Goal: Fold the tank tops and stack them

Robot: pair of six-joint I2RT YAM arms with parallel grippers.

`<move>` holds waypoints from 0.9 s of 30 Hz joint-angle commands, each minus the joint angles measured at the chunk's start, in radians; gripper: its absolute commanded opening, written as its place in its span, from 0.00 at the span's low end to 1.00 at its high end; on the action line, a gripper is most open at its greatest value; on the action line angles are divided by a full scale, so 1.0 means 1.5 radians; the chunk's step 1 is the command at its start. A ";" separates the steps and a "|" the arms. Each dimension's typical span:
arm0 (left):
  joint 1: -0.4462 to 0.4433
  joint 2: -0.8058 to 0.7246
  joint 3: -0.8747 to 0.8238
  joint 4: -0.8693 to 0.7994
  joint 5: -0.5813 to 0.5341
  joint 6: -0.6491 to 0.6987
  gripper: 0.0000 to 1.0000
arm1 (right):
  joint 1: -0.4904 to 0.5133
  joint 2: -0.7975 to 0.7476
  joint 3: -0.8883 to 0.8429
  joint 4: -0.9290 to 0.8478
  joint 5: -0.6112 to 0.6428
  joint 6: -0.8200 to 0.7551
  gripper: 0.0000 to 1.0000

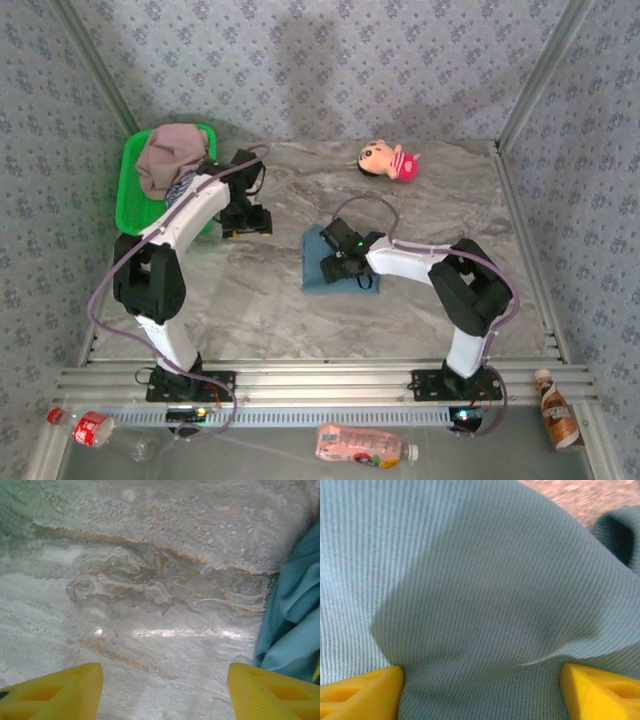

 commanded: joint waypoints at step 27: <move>0.036 -0.071 -0.027 0.056 0.100 0.027 0.72 | -0.518 0.135 0.193 -0.106 -0.086 -0.450 0.78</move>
